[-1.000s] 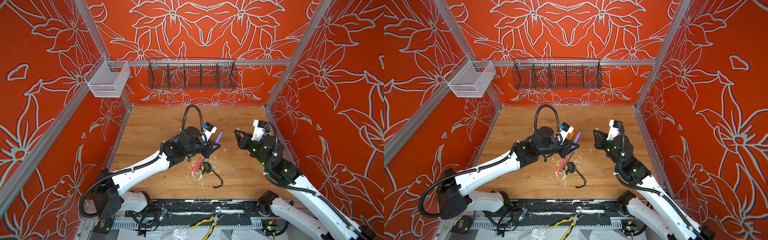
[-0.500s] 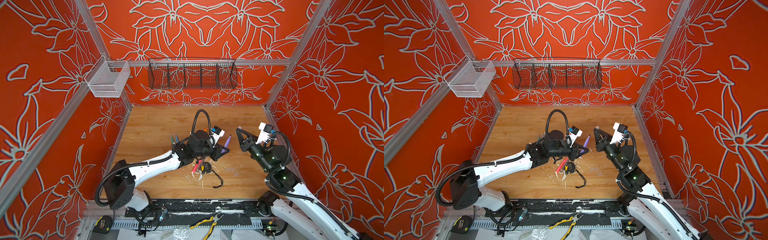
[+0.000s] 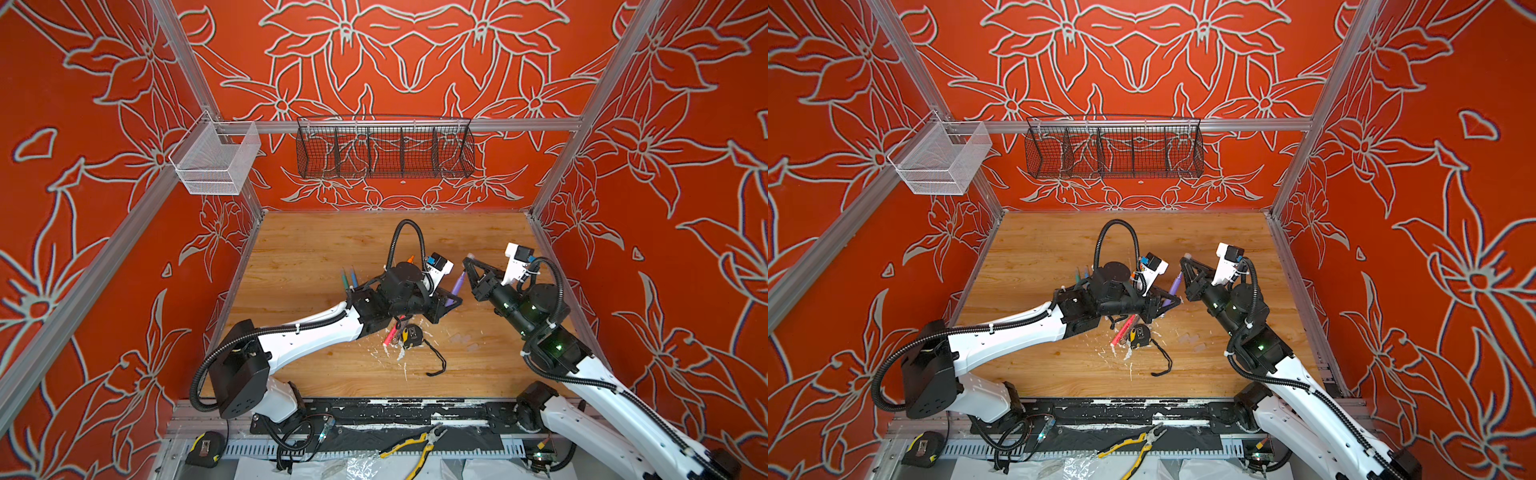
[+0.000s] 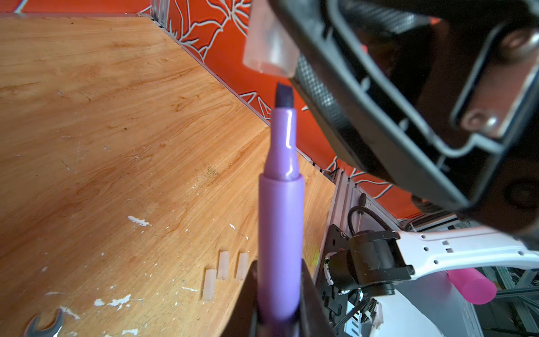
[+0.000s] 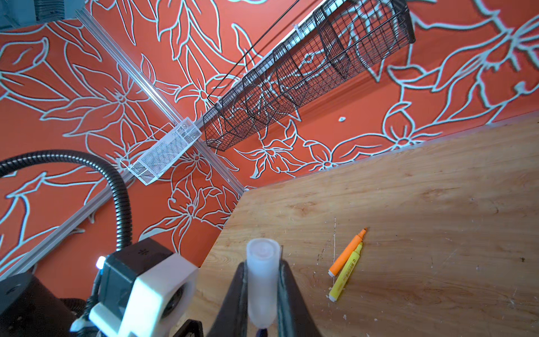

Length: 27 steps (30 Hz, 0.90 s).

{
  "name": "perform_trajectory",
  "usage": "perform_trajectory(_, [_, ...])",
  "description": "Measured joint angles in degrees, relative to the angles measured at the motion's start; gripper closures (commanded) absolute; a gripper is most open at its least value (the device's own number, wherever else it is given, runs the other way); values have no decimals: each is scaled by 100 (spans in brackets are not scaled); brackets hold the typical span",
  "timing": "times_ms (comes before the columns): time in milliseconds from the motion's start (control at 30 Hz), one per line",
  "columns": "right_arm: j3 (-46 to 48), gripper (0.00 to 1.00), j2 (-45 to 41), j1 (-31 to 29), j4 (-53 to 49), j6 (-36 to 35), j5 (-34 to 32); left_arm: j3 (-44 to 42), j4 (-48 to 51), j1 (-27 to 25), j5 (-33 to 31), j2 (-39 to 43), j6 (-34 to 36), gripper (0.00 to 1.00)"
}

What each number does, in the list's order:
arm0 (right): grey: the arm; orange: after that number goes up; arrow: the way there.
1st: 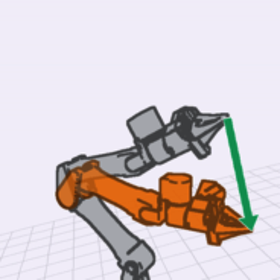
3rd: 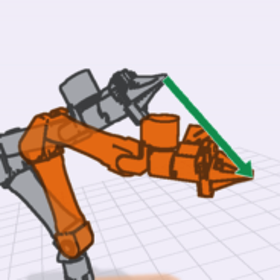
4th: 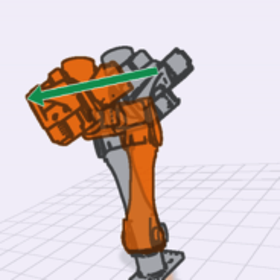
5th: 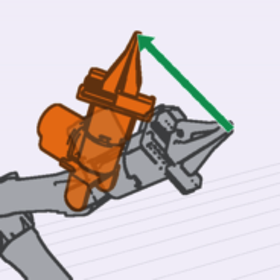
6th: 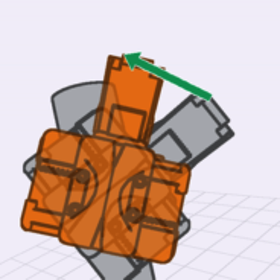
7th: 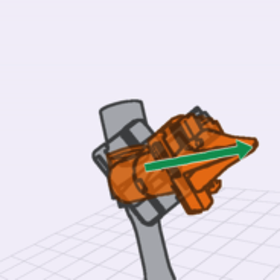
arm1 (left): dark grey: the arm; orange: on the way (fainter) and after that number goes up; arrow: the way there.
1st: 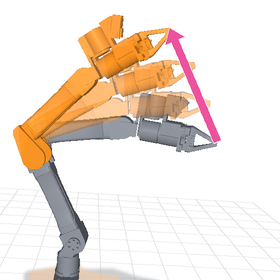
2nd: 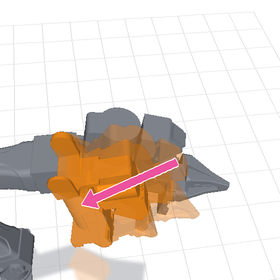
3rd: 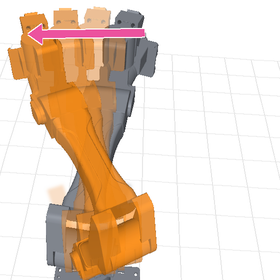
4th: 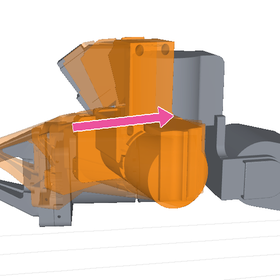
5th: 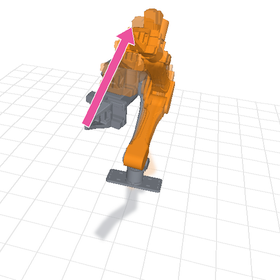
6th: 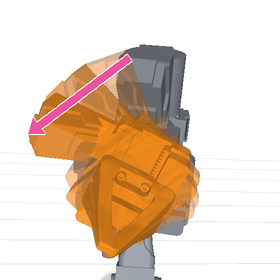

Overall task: Insert the pens into the pen caps
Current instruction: 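Bring the cap over the purple highlighter tip held by the left gripper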

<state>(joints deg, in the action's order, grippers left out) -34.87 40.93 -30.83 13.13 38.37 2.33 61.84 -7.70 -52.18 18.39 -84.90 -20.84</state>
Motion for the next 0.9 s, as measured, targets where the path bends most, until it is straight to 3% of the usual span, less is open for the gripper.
perform_trajectory(900, [-109, 100, 404, 20, 219, 122, 562, -4, 278, 4, -590, 205, 192, 100])
